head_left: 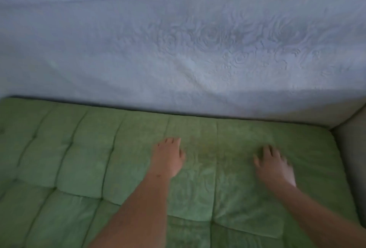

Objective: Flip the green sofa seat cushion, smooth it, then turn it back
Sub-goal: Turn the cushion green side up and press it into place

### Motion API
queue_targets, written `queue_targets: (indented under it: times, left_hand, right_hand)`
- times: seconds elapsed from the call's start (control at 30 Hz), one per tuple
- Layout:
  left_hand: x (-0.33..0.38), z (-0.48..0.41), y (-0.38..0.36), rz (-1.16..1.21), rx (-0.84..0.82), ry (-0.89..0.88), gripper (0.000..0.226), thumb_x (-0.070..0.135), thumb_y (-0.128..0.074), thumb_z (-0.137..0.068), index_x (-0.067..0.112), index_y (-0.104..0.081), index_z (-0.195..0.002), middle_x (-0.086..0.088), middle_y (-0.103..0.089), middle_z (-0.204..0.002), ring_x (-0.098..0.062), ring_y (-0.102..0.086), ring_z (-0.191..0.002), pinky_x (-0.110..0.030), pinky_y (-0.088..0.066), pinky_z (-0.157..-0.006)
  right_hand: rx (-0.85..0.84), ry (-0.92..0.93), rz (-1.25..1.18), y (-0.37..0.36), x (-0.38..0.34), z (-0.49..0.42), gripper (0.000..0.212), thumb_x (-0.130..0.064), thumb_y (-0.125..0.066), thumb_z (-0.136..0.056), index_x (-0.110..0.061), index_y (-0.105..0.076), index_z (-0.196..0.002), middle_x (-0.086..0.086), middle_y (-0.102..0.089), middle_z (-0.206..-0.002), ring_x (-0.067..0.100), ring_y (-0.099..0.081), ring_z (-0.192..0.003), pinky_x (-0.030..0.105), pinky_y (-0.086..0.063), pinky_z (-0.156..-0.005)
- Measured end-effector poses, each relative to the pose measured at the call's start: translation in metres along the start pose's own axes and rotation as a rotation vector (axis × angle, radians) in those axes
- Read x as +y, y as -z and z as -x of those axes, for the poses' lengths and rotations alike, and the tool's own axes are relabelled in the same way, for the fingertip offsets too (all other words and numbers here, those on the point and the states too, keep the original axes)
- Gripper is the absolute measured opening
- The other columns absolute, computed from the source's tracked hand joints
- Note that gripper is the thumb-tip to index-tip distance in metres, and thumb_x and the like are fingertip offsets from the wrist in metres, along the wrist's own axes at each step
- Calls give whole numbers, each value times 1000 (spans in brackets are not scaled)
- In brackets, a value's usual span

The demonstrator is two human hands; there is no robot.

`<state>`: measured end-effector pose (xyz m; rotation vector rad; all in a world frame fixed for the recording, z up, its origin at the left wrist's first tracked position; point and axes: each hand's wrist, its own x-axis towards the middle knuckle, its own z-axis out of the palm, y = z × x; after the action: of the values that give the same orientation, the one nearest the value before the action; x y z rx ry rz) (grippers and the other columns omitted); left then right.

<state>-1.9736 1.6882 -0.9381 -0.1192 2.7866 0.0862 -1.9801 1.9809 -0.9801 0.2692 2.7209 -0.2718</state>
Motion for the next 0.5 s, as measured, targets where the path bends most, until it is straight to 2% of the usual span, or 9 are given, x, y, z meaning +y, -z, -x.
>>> queue_targets:
  times: [0.1,0.2,0.3,0.5]
  left_hand:
    - [-80,16,28,7,53,75,45,31,-43,-96,18,-50,-138,-6,-58,-133,-27,-52,-123,-37,-42,-99]
    - [-158,24,49,14,73,71,48,35,-36,-94,20,-50,-138,-4,-58,-133,-26,-52,-124,-36,-42,-99]
    - [-230,29,69,37,113,-2,47,33,-42,-97,22,-47,-142,-3,-56,-136,-24,-50,-127,-35,-41,-100]
    - [-371,58,103,29,18,-113,48,33,-43,-97,19,-46,-143,-3,-57,-135,-24,-52,-124,-38,-44,-100]
  right_hand:
    - [79,253,84,14,-86,26,57,-45,-46,-98,-13,-42,-145,7,-45,-149,28,-44,-135,42,-35,-110]
    - [122,391,157,19,-179,46,58,-45,-50,-97,-12,-46,-145,7,-51,-146,27,-46,-134,43,-33,-111]
    - [148,411,149,22,-264,67,58,-45,-49,-97,-11,-47,-144,7,-53,-144,28,-49,-133,44,-34,-112]
    - [90,439,238,16,-391,124,59,-49,-44,-98,-15,-44,-147,3,-54,-144,23,-49,-133,43,-31,-115]
